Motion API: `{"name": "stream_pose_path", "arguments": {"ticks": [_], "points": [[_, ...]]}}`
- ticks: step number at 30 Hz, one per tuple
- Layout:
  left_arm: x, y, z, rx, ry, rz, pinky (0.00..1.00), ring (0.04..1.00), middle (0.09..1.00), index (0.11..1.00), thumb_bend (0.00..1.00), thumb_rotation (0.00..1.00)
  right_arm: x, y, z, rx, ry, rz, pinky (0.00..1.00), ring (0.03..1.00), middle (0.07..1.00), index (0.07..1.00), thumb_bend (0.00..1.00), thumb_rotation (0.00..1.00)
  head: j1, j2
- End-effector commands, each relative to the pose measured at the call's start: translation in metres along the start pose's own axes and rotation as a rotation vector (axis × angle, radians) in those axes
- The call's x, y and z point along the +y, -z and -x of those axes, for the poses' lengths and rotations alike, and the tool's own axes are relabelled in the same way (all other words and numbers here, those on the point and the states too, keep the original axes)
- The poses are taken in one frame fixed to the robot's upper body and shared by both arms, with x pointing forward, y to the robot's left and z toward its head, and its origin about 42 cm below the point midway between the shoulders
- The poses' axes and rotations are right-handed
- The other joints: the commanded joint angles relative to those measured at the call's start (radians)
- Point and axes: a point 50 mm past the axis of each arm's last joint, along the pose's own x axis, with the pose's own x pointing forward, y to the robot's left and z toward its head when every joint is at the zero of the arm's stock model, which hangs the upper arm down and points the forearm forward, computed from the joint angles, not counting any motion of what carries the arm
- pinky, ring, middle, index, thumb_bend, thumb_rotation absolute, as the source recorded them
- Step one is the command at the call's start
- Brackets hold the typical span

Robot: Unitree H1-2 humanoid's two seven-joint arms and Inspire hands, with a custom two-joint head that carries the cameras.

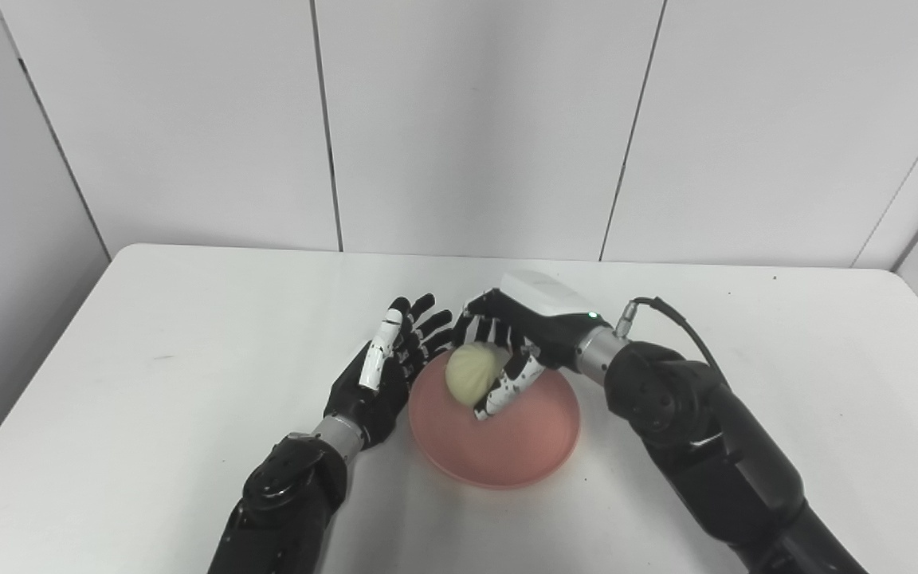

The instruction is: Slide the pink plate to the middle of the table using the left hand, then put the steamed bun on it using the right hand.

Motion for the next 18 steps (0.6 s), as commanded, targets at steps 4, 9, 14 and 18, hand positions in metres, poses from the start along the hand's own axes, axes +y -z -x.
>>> {"name": "stream_pose_path", "arguments": {"ticks": [4,9,14,18], "points": [[0.007,0.033,0.013,0.156,-0.042,0.018,0.97,0.928,0.934,0.954,0.48,1.00,-0.009,-0.007,-0.003,-0.020,0.016,0.032,0.32,0.369,0.452,0.549,0.51,0.00,-0.001,0.002],[0.008,0.031,0.015,0.157,-0.038,0.010,0.97,0.928,0.939,0.957,0.47,1.00,0.001,-0.002,-0.006,0.018,-0.025,0.046,0.31,0.406,0.496,0.501,0.52,0.00,0.000,0.012],[0.007,0.029,0.015,0.160,-0.037,0.007,0.97,0.928,0.939,0.958,0.48,1.00,0.008,-0.002,-0.009,0.046,-0.054,0.067,0.31,0.369,0.455,0.548,0.51,0.00,-0.001,0.018],[0.007,0.028,0.015,0.160,-0.036,0.011,0.98,0.934,0.944,0.961,0.48,1.00,0.012,-0.002,-0.012,0.053,-0.056,0.084,0.33,0.371,0.457,0.549,0.51,0.00,-0.002,0.021]]}}
